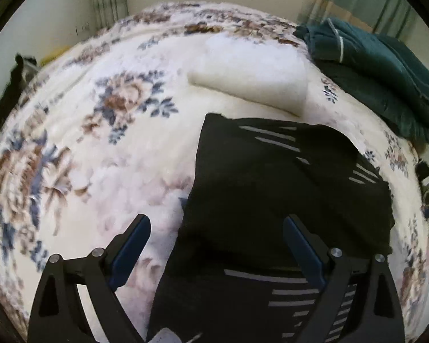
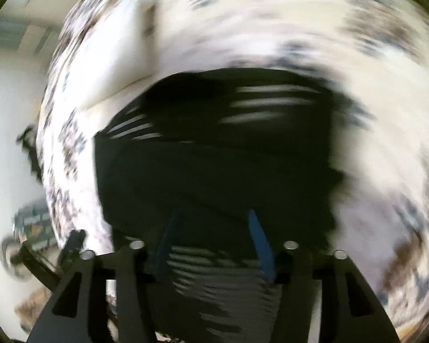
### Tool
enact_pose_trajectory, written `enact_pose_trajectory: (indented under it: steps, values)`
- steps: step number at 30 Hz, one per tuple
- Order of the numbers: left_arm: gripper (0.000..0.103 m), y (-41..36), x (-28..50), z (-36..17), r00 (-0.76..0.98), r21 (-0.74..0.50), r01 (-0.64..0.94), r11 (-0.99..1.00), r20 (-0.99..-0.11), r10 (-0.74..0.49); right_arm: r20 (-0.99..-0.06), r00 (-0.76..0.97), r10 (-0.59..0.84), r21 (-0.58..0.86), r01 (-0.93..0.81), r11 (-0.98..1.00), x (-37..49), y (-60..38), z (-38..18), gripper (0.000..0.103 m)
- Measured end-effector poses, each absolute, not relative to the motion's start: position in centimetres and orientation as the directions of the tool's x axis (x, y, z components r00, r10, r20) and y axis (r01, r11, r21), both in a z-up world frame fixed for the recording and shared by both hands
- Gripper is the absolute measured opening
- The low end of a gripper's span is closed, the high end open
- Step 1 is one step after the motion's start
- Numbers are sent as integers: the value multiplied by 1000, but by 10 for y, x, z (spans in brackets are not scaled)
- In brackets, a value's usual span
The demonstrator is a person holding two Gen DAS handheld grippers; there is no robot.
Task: Fold small clothes
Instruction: 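Lift the hem with both grippers and fold it toward the collar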
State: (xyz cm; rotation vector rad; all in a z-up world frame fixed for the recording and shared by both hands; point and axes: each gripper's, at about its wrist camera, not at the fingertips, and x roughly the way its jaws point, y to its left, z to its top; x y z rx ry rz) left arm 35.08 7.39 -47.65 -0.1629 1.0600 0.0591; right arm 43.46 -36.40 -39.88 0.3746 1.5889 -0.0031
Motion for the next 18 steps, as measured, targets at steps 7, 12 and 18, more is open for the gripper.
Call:
enact_pose_trajectory:
  steps: [7,12,18]
  values:
    - [95,36,307,-480,449,-43,-257,965,-890,80,-943,65,326,328,347,878,441,-490,-442,60]
    - [95,-6,251,-510,306,91,-379,921,-927,217,-894,23,448,432,308,848,517,-498,-533,60]
    - [95,-43,202,-531,209,135,-459,878,-944,254,-855,-29,518,507,167,846,557,-481,-578,11]
